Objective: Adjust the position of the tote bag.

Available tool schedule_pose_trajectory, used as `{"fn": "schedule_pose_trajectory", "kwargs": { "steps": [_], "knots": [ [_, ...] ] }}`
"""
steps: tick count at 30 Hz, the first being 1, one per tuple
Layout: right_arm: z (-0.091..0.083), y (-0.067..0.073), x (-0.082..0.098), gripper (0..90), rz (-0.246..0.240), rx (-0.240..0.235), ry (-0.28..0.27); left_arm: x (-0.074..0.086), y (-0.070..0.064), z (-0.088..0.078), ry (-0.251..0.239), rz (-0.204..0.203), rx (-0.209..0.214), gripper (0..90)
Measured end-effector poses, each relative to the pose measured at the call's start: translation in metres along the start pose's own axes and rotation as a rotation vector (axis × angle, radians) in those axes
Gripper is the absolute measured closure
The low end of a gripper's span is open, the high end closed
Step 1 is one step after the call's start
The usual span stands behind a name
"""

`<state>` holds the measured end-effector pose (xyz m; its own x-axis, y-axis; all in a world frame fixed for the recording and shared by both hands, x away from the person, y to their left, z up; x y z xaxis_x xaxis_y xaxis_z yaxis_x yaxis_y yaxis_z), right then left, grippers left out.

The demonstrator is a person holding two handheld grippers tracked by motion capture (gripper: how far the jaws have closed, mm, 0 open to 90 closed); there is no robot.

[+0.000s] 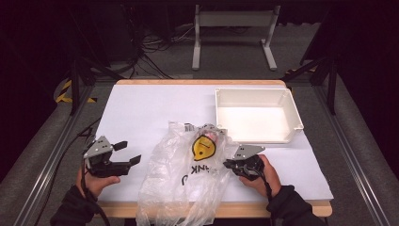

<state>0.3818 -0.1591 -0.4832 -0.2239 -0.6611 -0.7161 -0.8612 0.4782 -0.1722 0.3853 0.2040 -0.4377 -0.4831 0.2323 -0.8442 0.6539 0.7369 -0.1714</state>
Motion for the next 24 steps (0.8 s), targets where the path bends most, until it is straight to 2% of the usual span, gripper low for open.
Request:
{"fn": "schedule_pose_trajectory", "kwargs": {
  "steps": [1,2,4,7,8,9,11,14,16,17,18,20,23,24],
  "knots": [
    [-0.001,-0.001,0.001,85.7,0.001,0.003,0.001,-0.006,-0.004,0.013,0.013,0.004,0.035,21.4],
    [-0.001,-0.001,0.001,85.7,0.001,0.003,0.001,-0.006,-0.004,0.013,0.013,0.004,0.035,21.2],
    [-0.003,-0.002,0.002,82.3,0.000,0.003,-0.002,-0.013,-0.007,0.030,0.024,0.012,0.056,19.8],
    [-0.006,-0.004,0.002,66.9,0.006,0.014,-0.016,-0.020,-0.009,0.050,0.041,0.013,0.072,18.7],
    [-0.007,-0.005,0.002,58.6,0.012,0.018,-0.016,-0.023,-0.010,0.057,0.048,0.011,0.081,18.1],
    [-0.007,-0.005,0.002,58.6,0.012,0.018,-0.016,-0.023,-0.010,0.057,0.048,0.011,0.081,18.2],
    [-0.012,-0.008,0.000,49.3,0.039,0.028,-0.029,-0.024,-0.010,0.071,0.067,0.016,0.081,18.2],
    [-0.025,-0.011,-0.010,34.6,0.057,0.075,-0.065,-0.022,-0.009,0.087,0.116,0.026,0.081,19.3],
    [-0.033,-0.013,-0.019,30.2,0.078,0.103,-0.110,-0.021,-0.009,0.097,0.135,0.026,0.080,20.8],
    [-0.038,-0.017,-0.026,28.6,0.102,0.136,-0.146,-0.020,-0.008,0.100,0.146,0.026,0.068,20.4],
    [-0.039,-0.018,-0.029,27.9,0.113,0.140,-0.159,-0.019,-0.009,0.105,0.154,0.012,0.080,20.3],
    [-0.036,-0.020,-0.034,25.5,0.140,0.138,-0.179,-0.016,-0.009,0.110,0.177,0.010,0.079,20.1],
    [-0.034,-0.019,-0.040,24.0,0.136,0.143,-0.194,-0.012,-0.012,0.114,0.198,0.002,0.101,20.3],
    [-0.033,-0.019,-0.041,23.5,0.140,0.149,-0.193,-0.010,-0.013,0.117,0.213,0.012,0.089,20.8]
  ]
}}
Point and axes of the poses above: each handheld gripper's, and its own axes: z roughly forward along the jaws, x roughly out of its underside, y roughly to its left, the point moved 7 cm from there along z, roughly forward along the jaws, and after that the axes turned 7 degrees about -z, right-handed, at the moved point
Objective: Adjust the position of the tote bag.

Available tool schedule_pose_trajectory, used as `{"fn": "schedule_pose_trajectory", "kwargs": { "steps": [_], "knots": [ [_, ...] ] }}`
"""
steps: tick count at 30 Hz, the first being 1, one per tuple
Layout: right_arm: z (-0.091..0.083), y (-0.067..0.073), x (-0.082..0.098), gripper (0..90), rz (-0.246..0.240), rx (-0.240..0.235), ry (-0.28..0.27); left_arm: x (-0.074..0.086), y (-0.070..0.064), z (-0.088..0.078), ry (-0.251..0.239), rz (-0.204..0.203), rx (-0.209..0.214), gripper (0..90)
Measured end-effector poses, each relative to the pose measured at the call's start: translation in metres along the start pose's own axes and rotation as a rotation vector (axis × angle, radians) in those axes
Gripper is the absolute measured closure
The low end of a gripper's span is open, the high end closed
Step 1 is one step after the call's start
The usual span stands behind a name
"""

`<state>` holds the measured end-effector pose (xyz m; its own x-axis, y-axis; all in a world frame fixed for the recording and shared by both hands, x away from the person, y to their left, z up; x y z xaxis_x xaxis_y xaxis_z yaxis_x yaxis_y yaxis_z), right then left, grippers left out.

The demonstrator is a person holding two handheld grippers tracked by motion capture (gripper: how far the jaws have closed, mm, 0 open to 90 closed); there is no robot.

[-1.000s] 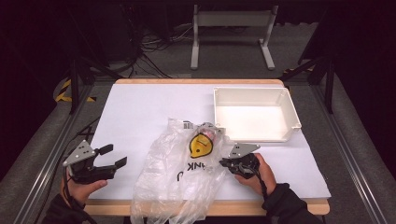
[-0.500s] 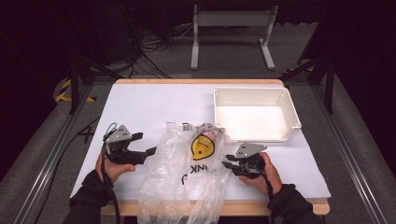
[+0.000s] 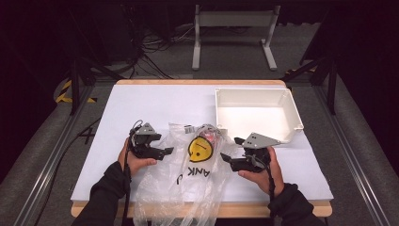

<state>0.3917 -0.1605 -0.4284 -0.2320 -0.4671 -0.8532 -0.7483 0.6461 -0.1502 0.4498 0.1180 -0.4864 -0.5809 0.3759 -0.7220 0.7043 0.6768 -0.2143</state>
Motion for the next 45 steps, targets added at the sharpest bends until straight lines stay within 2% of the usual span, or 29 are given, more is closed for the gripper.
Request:
{"fn": "schedule_pose_trajectory", "kwargs": {
  "steps": [3,5,6,7,8,9,12,13,14,16,18,20,23,24,27,29,31,35,36,39,40,45],
  "knots": [
    [0.006,0.002,0.002,22.3,0.009,-0.008,0.012,0.005,-0.002,0.007,0.031,0.009,-0.001,25.1],
    [0.013,0.004,0.007,22.0,0.009,-0.006,0.038,0.010,-0.001,0.012,0.067,0.020,-0.030,29.9],
    [0.018,0.004,0.011,22.0,0.007,-0.005,0.056,0.010,-0.002,0.012,0.061,0.031,-0.041,31.0],
    [0.025,0.003,0.018,22.5,0.011,0.002,0.090,0.010,-0.001,0.011,0.062,0.040,-0.071,37.9],
    [0.025,0.003,0.018,22.5,0.011,0.002,0.090,0.010,-0.001,0.011,0.062,0.040,-0.071,44.5],
    [0.027,0.002,0.021,23.2,0.020,0.000,0.100,0.010,-0.001,0.009,0.064,0.039,-0.068,44.5],
    [0.035,-0.003,0.033,25.7,0.039,0.011,0.146,0.012,0.003,0.006,0.060,0.035,-0.078,61.1],
    [0.037,-0.005,0.038,29.6,0.051,0.010,0.164,0.012,0.004,0.006,0.056,0.027,-0.087,73.5],
    [0.037,-0.005,0.038,29.6,0.051,0.010,0.164,0.012,0.006,0.005,0.053,0.025,-0.091,73.5],
    [0.039,-0.008,0.042,31.2,0.056,0.014,0.184,0.014,0.008,0.003,0.052,0.019,-0.087,80.8],
    [0.044,-0.009,0.047,36.9,0.063,0.008,0.200,0.015,0.010,0.000,0.054,0.012,-0.083,89.1],
    [0.047,-0.010,0.048,42.0,0.074,-0.003,0.201,0.017,0.012,-0.003,0.053,0.008,-0.103,89.5],
    [0.051,-0.010,0.048,46.0,0.067,-0.006,0.209,0.019,0.014,-0.010,0.052,0.006,-0.103,89.7],
    [0.054,-0.009,0.047,53.1,0.053,-0.014,0.206,0.020,0.017,-0.015,0.039,0.008,-0.121,89.7],
    [0.054,-0.007,0.044,58.5,0.040,-0.014,0.200,0.023,0.019,-0.022,0.030,0.004,-0.133,89.8],
    [0.054,-0.005,0.042,71.4,0.019,-0.038,0.190,0.025,0.020,-0.029,0.019,-0.001,-0.143,89.8],
    [0.054,-0.003,0.041,77.0,0.009,-0.045,0.190,0.027,0.021,-0.039,-0.009,-0.004,-0.152,89.8],
    [0.057,-0.001,0.037,86.2,-0.008,-0.059,0.184,0.032,0.022,-0.047,-0.017,-0.007,-0.167,89.9],
    [0.058,0.000,0.036,88.6,-0.017,-0.069,0.182,0.034,0.024,-0.051,-0.026,-0.011,-0.182,89.9],
    [0.058,0.002,0.034,89.0,-0.023,-0.069,0.182,0.037,0.027,-0.056,-0.031,-0.016,-0.191,89.9],
    [0.059,0.002,0.033,89.2,-0.027,-0.071,0.181,0.038,0.030,-0.060,-0.038,-0.020,-0.207,89.9],
    [0.064,0.001,0.026,89.0,-0.041,-0.057,0.169,0.046,0.038,-0.075,-0.063,-0.051,-0.223,89.9]
  ]
}}
Point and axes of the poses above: each handheld gripper's, and its own axes: z roughly forward along the jaws, x roughly out of its underside, y roughly to its left, the point moved 7 cm from there along z, roughly forward along the jaws, and after that the axes turned 7 degrees about -z, right-handed, at the moved point
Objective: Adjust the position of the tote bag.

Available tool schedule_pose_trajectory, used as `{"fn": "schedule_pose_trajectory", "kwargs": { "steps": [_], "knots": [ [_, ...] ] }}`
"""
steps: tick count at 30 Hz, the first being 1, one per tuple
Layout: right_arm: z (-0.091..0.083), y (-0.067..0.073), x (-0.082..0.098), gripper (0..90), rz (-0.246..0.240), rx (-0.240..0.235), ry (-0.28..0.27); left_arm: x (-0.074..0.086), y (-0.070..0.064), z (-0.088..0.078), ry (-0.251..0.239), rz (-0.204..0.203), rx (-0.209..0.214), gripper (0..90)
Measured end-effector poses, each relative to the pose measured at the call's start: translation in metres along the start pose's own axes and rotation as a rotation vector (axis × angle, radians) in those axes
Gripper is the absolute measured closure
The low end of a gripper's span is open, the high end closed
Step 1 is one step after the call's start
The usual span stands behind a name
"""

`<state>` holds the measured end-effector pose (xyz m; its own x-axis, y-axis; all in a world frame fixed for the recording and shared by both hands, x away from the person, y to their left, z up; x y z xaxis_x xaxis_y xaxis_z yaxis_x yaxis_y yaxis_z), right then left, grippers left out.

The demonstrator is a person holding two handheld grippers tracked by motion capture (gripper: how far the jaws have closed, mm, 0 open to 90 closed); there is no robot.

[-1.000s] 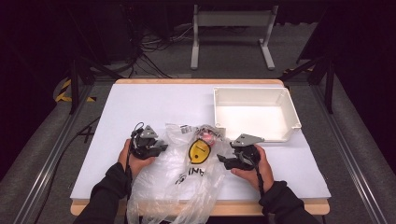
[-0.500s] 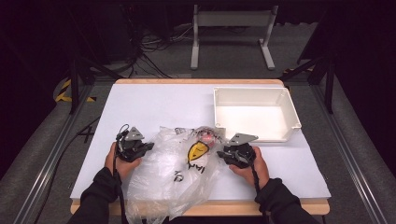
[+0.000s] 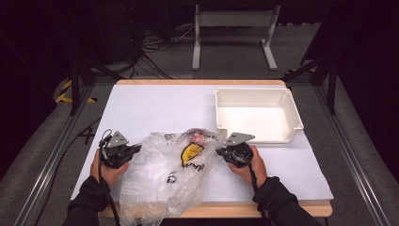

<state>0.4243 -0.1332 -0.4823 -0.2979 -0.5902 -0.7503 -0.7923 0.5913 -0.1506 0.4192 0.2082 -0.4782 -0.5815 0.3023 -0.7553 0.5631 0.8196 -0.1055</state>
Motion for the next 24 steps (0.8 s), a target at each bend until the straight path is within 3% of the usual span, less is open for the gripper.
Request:
{"fn": "schedule_pose_trajectory", "kwargs": {
  "steps": [9,15,16,19,20,22,23,24],
  "knots": [
    [0.007,0.001,-0.016,89.5,-0.034,-0.006,-0.021,0.012,0.020,-0.021,-0.032,-0.059,-0.048,89.9],
    [0.006,0.000,-0.015,87.6,-0.036,-0.003,-0.016,0.016,0.017,-0.025,-0.047,-0.067,-0.049,89.8],
    [0.006,0.000,-0.015,87.6,-0.036,-0.003,-0.016,0.017,0.015,-0.026,-0.053,-0.078,-0.030,89.8],
    [0.001,-0.004,-0.013,67.2,-0.020,0.031,-0.007,0.021,0.004,-0.026,-0.059,-0.072,0.008,89.7],
    [0.001,-0.004,-0.013,67.2,-0.020,0.031,-0.007,0.021,0.004,-0.026,-0.059,-0.072,0.008,89.7],
    [-0.007,-0.005,-0.013,54.8,-0.024,0.060,-0.005,0.022,-0.001,-0.026,-0.060,-0.059,0.020,89.6],
    [-0.010,-0.004,-0.013,52.9,-0.035,0.068,-0.004,0.022,-0.004,-0.027,-0.065,-0.051,0.037,89.5],
    [-0.022,-0.002,-0.017,49.4,-0.053,0.084,-0.029,0.021,-0.007,-0.027,-0.077,-0.041,0.050,87.8]
  ]
}}
Point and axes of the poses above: each handheld gripper's, and its own axes: z roughly forward along the jaws, x roughly out of its underside, y roughly to its left, the point moved 7 cm from there along z, roughly forward along the jaws, and after that the axes turned 7 degrees about -z, right-handed, at the moved point
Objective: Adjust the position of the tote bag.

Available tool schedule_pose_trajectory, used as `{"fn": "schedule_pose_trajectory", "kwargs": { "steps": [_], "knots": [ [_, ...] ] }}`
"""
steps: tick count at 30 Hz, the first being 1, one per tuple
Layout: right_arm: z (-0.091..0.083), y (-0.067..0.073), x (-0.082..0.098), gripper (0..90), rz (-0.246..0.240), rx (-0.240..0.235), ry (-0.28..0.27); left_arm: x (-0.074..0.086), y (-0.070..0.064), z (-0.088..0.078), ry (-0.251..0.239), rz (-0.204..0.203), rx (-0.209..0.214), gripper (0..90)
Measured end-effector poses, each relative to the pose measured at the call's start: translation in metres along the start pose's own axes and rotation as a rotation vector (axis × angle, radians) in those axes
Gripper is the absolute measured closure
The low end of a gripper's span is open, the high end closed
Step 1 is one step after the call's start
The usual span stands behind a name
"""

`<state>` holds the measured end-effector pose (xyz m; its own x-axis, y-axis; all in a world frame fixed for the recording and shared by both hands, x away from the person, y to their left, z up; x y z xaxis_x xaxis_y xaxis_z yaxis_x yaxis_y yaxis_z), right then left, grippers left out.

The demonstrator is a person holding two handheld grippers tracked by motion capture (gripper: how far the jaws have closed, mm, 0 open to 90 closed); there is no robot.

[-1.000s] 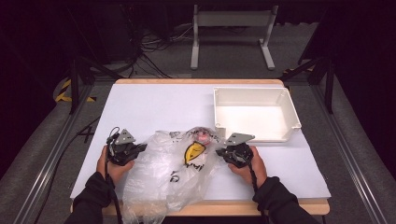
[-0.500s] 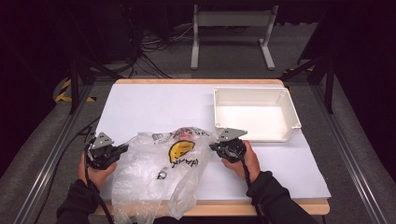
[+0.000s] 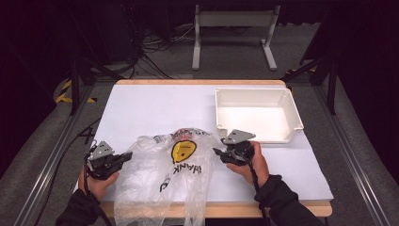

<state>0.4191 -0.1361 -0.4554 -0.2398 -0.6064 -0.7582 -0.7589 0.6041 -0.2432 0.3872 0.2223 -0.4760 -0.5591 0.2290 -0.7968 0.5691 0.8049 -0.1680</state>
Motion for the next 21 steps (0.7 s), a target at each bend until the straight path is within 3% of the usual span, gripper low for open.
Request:
{"fn": "schedule_pose_trajectory", "kwargs": {
  "steps": [3,5,6,7,8,10,12,14,15,18,21],
  "knots": [
    [-0.018,0.007,-0.009,45.9,-0.029,-0.007,-0.057,-0.002,-0.002,0.000,-0.014,0.015,0.007,84.1],
    [-0.022,0.010,-0.011,45.7,-0.036,-0.012,-0.066,-0.002,-0.003,0.000,-0.018,0.012,0.005,81.7],
    [-0.029,0.019,-0.016,44.5,-0.050,-0.026,-0.082,-0.003,-0.003,0.000,-0.025,0.011,0.009,71.9],
    [-0.029,0.019,-0.016,44.5,-0.050,-0.026,-0.082,-0.004,-0.004,0.000,-0.034,0.010,0.016,71.9],
    [-0.034,0.028,-0.019,44.5,-0.035,-0.069,-0.099,-0.005,-0.004,-0.001,-0.049,0.005,0.017,58.2],
    [-0.035,0.032,-0.019,44.2,-0.030,-0.088,-0.108,-0.007,-0.006,-0.002,-0.063,-0.002,0.025,53.9],
    [-0.035,0.046,-0.017,42.8,-0.027,-0.143,-0.108,-0.008,-0.005,0.000,-0.066,-0.013,0.009,39.2],
    [-0.032,0.059,-0.013,40.6,-0.030,-0.194,-0.091,-0.007,-0.004,0.005,-0.044,-0.032,0.006,31.4],
    [-0.025,0.069,-0.007,37.1,-0.038,-0.234,-0.053,-0.006,-0.002,0.010,-0.026,-0.041,0.015,27.2],
    [-0.018,0.074,-0.002,35.0,-0.047,-0.235,-0.024,-0.006,-0.002,0.015,-0.013,-0.036,0.014,29.7],
    [-0.002,0.076,0.011,36.9,-0.025,-0.246,0.038,0.000,-0.002,0.024,0.062,-0.005,0.000,40.8]
  ]
}}
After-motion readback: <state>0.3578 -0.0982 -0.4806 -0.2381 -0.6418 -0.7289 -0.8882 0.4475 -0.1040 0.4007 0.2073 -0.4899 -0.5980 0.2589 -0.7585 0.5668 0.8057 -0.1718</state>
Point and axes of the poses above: each handheld gripper's, and its own axes: z roughly forward along the jaws, x roughly out of its underside, y roughly to its left, the point moved 7 cm from there along z, roughly forward along the jaws, and after that the axes turned 7 degrees about -z, right-handed, at the moved point
